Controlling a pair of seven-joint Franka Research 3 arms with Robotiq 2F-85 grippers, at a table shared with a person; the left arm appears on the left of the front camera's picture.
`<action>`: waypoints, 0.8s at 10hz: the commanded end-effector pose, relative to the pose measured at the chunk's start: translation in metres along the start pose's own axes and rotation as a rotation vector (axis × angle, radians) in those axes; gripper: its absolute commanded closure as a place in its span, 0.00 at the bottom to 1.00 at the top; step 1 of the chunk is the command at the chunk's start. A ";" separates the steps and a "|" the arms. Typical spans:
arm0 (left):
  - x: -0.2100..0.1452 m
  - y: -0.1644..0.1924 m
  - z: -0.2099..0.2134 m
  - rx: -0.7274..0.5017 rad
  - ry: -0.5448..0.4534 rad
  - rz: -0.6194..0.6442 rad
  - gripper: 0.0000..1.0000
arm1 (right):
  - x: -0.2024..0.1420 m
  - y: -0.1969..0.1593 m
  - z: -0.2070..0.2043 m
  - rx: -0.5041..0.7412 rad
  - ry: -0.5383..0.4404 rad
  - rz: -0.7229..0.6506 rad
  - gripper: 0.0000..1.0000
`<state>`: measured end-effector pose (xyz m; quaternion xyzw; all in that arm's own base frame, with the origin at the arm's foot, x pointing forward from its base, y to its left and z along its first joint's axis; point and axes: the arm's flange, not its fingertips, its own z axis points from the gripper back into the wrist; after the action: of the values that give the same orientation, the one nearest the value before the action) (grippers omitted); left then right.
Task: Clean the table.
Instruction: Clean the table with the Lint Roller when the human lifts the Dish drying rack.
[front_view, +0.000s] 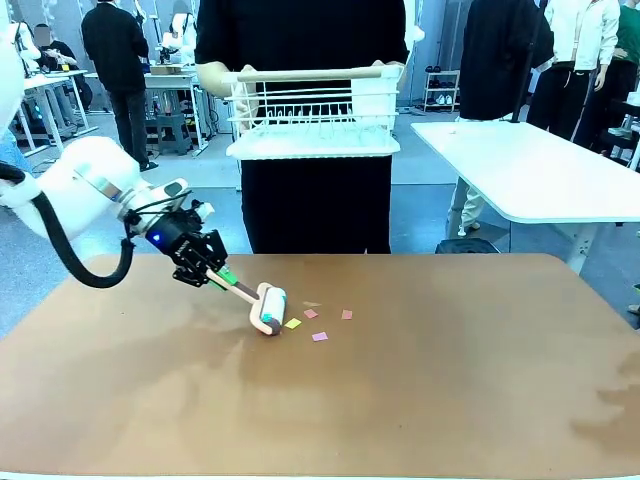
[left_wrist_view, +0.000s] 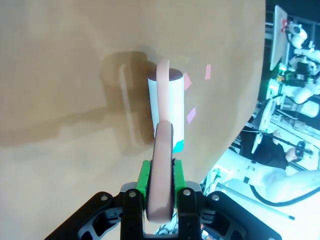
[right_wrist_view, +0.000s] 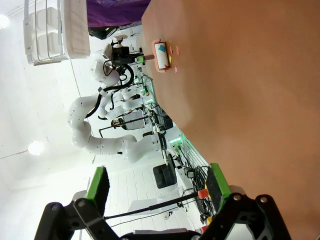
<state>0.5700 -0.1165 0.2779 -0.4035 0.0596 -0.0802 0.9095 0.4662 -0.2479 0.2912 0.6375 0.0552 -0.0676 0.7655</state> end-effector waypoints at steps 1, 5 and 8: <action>0.013 0.004 -0.035 0.036 0.027 0.019 0.78 | 0.000 0.003 -0.001 -0.006 -0.001 0.004 0.00; 0.030 -0.020 -0.078 0.052 0.052 0.040 0.78 | 0.000 0.003 -0.001 -0.006 -0.001 0.004 0.00; 0.042 -0.038 -0.104 0.053 0.067 0.044 0.78 | 0.000 0.003 -0.001 -0.006 -0.001 0.004 0.00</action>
<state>0.5850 -0.2143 0.2689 -0.4155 0.0940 -0.0893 0.9003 0.4662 -0.2479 0.2912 0.6375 0.0552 -0.0676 0.7655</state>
